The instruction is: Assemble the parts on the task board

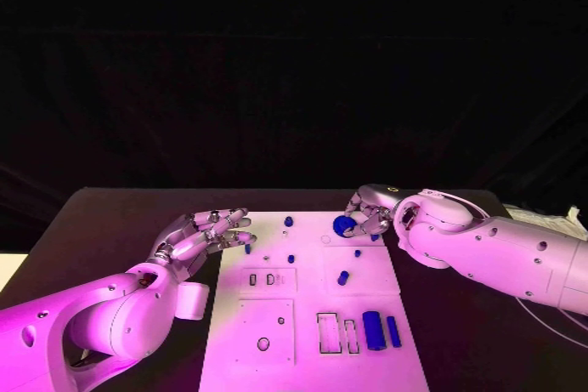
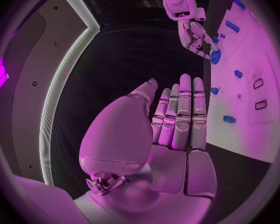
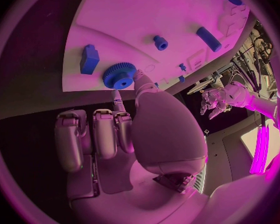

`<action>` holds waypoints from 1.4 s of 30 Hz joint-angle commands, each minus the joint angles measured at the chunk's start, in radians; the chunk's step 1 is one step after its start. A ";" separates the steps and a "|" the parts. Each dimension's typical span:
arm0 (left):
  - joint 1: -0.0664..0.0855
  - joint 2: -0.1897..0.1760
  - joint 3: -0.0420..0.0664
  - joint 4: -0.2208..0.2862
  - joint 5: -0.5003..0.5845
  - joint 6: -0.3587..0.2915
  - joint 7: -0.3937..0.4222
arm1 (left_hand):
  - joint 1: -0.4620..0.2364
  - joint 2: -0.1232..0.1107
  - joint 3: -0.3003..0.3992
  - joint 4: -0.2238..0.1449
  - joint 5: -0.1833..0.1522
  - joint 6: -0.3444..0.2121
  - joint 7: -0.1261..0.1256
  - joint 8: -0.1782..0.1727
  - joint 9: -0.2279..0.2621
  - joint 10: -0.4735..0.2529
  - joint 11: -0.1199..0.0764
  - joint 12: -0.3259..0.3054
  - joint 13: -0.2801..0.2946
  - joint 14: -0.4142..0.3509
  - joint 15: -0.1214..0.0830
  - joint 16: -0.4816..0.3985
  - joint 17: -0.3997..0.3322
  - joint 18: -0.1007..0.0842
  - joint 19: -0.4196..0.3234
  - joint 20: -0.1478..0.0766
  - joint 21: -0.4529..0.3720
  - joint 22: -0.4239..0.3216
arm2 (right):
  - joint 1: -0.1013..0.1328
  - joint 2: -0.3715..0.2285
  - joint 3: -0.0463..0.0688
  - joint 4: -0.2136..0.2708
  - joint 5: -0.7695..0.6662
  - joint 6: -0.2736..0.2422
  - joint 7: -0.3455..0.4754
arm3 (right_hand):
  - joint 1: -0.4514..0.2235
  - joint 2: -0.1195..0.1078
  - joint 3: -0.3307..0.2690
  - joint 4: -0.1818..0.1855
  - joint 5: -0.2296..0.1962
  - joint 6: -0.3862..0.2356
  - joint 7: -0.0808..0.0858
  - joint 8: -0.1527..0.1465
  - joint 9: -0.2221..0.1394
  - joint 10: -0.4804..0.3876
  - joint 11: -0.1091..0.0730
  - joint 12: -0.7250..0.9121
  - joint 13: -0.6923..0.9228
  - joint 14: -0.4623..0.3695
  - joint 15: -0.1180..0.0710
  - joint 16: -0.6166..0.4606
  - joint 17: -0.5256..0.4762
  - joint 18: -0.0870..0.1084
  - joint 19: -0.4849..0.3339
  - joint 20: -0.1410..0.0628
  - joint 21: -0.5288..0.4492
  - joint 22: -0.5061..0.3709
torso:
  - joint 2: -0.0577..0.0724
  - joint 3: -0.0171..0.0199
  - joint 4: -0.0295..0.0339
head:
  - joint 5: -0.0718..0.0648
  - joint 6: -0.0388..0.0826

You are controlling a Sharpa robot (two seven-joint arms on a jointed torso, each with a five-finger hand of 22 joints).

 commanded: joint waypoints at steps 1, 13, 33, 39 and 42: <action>0.001 0.002 0.001 0.001 0.001 0.021 0.004 | 0.007 -0.004 0.005 -0.003 -0.006 -0.002 0.003 -0.007 0.000 -0.009 0.000 -0.003 0.000 -0.006 -0.001 -0.006 0.001 0.012 -0.003 0.007 -0.006 -0.001 | -0.002 0.006 0.000 -0.008 -0.035 0.019 0.004 | 0.012 0.005 0.002 0.006 -0.002 0.001 0.000 0.004 0.001 0.101 0.008 0.006 0.254 0.061 0.008 0.004 0.044 -0.017 0.083 0.010 0.006 0.219 | -0.001 -0.0004 0.0010 | 0.000 -0.001; 0.001 0.003 0.001 -0.001 0.001 0.022 0.003 | 0.007 -0.004 0.005 -0.003 -0.006 -0.002 0.003 -0.007 0.000 -0.009 0.000 -0.003 0.000 -0.006 -0.001 -0.006 0.001 0.012 -0.003 0.007 -0.006 -0.001 | -0.002 0.021 0.000 -0.034 -0.032 0.025 0.010 | 0.016 0.020 0.008 0.005 0.002 0.005 0.000 0.008 0.001 0.104 0.008 0.012 0.260 0.061 0.008 0.004 0.045 -0.018 0.087 0.011 0.010 0.227 | 0.000 -0.0003 0.0003 | 0.003 -0.004; 0.001 0.003 0.001 -0.001 0.001 0.024 0.000 | 0.007 -0.004 0.005 -0.003 -0.006 -0.002 0.003 -0.007 0.000 -0.009 0.000 -0.003 0.000 -0.006 -0.001 -0.006 0.001 0.012 -0.003 0.007 -0.006 -0.001 | -0.005 0.031 0.000 -0.046 -0.040 0.049 0.020 | 0.042 0.076 0.044 -0.031 -0.024 0.073 -0.015 0.028 0.010 0.106 -0.004 0.015 0.263 0.062 -0.003 0.003 0.049 -0.022 0.094 0.004 0.017 0.242 | -0.001 -0.0007 0.0006 | 0.003 -0.008; 0.001 0.003 0.001 -0.001 0.001 0.025 0.000 | 0.007 -0.004 0.005 -0.003 -0.006 -0.002 0.003 -0.007 0.000 -0.009 0.000 -0.003 0.000 -0.006 -0.001 -0.006 0.001 0.012 -0.003 0.007 -0.006 -0.001 | -0.008 0.030 0.000 -0.031 -0.119 -0.018 0.017 | 0.079 0.107 0.095 -0.066 -0.056 0.112 -0.030 0.033 0.018 0.106 -0.018 0.015 0.263 0.062 -0.015 0.002 0.050 -0.024 0.099 -0.007 0.021 0.253 | -0.001 -0.0005 0.0003 | 0.003 -0.008; 0.001 0.003 0.001 -0.001 0.001 0.025 0.000 | 0.007 -0.004 0.005 -0.003 -0.006 -0.002 0.003 -0.007 0.000 -0.009 0.000 -0.003 0.000 -0.006 -0.001 -0.006 0.001 0.012 -0.003 0.007 -0.006 -0.001 | -0.010 0.031 0.000 -0.021 -0.159 -0.056 0.016 | 0.090 0.117 0.117 -0.080 -0.060 0.124 -0.036 0.033 0.020 0.106 -0.023 0.015 0.263 0.062 -0.019 0.002 0.051 -0.026 0.103 -0.011 0.024 0.259 | -0.001 0.0002 0.0008 | 0.003 -0.008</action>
